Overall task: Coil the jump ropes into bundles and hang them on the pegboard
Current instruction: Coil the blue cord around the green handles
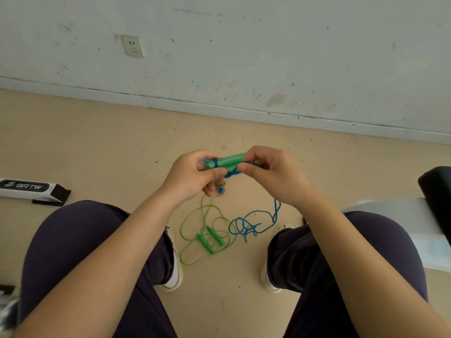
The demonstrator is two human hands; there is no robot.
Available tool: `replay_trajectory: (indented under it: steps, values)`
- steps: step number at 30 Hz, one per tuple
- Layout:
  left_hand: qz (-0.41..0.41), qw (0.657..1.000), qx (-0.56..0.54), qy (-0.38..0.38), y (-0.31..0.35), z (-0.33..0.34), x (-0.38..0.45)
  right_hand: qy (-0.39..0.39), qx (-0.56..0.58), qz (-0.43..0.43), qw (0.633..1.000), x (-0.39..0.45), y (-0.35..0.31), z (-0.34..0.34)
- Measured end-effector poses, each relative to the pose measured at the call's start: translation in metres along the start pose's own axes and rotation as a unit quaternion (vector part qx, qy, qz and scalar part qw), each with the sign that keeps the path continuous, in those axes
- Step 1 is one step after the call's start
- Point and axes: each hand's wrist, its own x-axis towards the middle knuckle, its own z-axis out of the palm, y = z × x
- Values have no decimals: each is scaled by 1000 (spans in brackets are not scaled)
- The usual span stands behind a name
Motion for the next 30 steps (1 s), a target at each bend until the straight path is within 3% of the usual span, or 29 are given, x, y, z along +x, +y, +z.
replay_trajectory:
  steps: [6,11,16,30]
  values:
    - [0,992,-9,-129,7,7,-5,67,-18,-7,998,3,4,-3]
    - [18,983,24,-180,10,10,-8,100,-92,-20,991,5,5,7]
    - [5,982,20,-190,6,8,-10,71,-89,30,993,6,9,8]
    - [28,989,10,-147,5,4,-11,-32,99,75,992,2,9,7]
